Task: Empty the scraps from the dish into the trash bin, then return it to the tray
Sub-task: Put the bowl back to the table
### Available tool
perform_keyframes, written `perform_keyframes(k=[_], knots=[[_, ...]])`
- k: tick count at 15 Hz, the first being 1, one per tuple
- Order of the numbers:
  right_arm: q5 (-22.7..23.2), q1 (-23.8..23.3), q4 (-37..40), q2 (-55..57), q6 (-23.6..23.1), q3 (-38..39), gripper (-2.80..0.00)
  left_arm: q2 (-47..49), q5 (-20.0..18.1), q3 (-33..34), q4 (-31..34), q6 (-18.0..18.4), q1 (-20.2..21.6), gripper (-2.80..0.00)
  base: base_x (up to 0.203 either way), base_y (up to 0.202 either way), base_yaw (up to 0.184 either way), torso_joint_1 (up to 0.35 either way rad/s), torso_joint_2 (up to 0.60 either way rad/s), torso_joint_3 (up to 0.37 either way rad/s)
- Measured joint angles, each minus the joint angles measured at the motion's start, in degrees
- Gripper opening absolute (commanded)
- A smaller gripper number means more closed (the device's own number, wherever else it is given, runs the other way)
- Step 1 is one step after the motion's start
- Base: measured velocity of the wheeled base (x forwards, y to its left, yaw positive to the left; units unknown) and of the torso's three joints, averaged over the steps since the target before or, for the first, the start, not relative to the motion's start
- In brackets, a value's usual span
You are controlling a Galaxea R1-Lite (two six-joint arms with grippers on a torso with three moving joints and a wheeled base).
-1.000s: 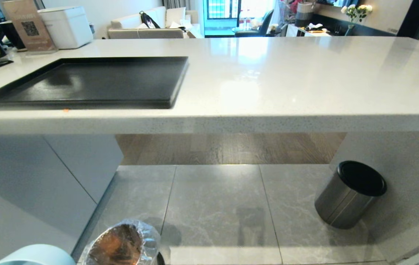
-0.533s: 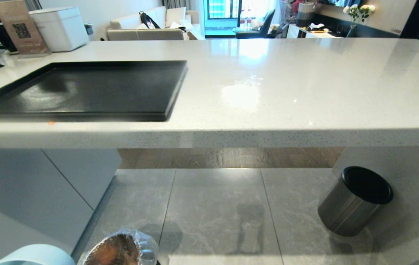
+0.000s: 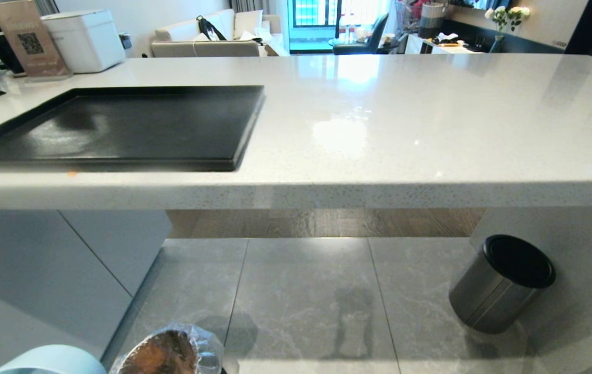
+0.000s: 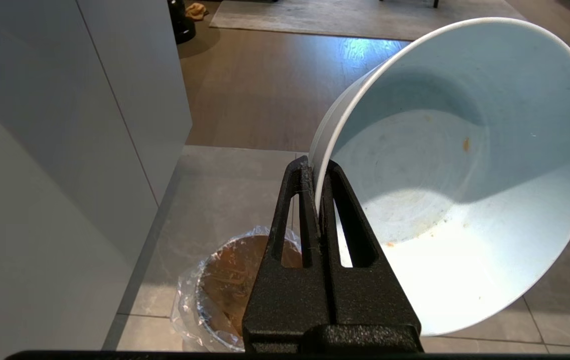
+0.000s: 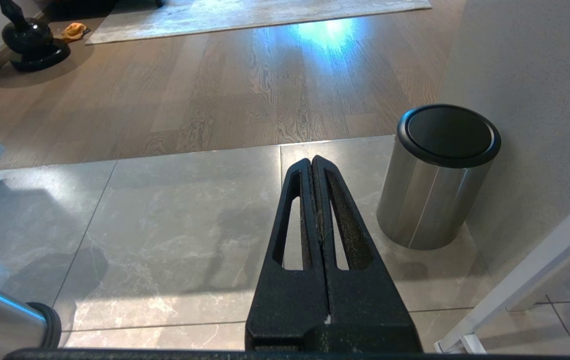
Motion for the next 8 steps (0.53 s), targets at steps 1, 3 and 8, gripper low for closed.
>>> perform_keyframes(k=[1,3,8], knots=[[0.0,0.0,0.0,0.0,0.0,0.0,-2.80,0.0,0.0,0.0,0.0,0.0,0.0,-2.80,0.000,0.000,0.000,0.000,0.00,0.000],[0.0,0.0,0.0,0.0,0.0,0.0,-2.80,0.0,0.0,0.0,0.0,0.0,0.0,-2.80,0.000,0.000,0.000,0.000,0.00,0.000],[0.0,0.0,0.0,0.0,0.1,0.0,-2.80,0.0,0.0,0.0,0.0,0.0,0.0,-2.80,0.000,0.000,0.000,0.000,0.00,0.000]])
